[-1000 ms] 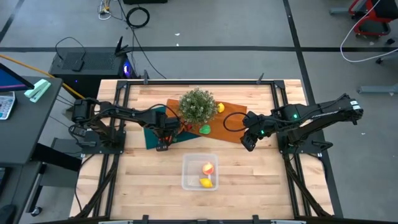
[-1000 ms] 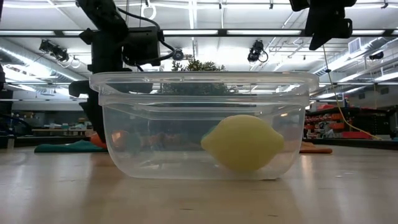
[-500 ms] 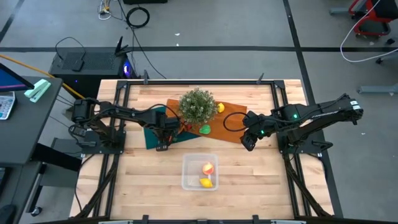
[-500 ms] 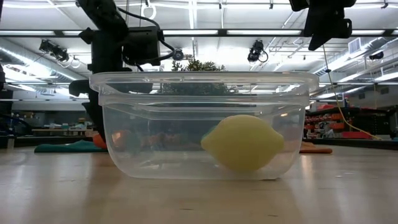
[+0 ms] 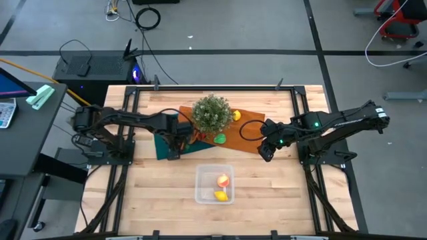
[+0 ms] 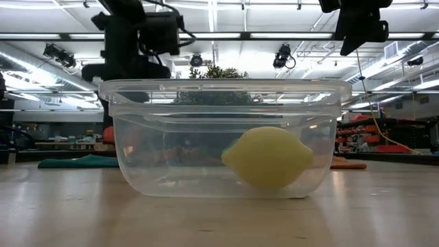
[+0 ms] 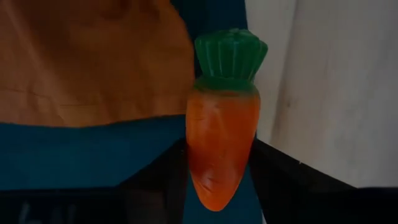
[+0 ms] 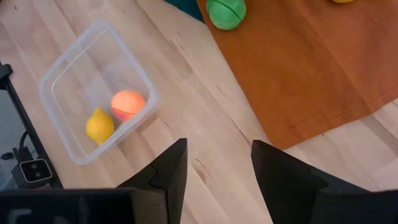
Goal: Pick and placing Produce into tupperware
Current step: Put the carrot into the transparent bin
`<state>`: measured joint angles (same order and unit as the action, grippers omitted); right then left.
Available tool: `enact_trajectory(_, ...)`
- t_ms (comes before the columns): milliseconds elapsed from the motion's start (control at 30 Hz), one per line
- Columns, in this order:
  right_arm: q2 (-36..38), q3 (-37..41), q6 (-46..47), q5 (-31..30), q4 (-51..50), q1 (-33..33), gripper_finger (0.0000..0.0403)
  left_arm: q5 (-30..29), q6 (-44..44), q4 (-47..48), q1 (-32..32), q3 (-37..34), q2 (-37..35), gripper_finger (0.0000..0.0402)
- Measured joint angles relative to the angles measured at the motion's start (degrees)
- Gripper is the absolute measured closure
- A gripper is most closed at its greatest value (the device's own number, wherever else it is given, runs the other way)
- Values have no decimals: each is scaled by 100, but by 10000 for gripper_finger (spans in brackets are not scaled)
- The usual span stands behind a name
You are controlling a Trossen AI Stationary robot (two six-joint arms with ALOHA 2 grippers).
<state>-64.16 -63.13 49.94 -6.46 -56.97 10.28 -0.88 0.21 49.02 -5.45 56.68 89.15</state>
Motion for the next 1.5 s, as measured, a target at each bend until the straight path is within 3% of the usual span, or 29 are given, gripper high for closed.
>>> enact_trajectory(400, 3, -2, 15, 16, 32, -1, 257, 293, -749, 631, 69, 1040, -364, 244)
enact_trajectory(667, 4, -2, 76, 16, 40, -2, 257, 398, -1072, 552, 613, 1548, -387, 240)
enact_trajectory(1267, 2, -2, 467, 148, 8, 3, 257, 147, -2276, -629, 1825, 1611, -376, 251)
enact_trajectory(1500, 2, -2, 399, 254, -480, 241, 257, -122, -3451, -780, 1967, 1611, -365, 252)
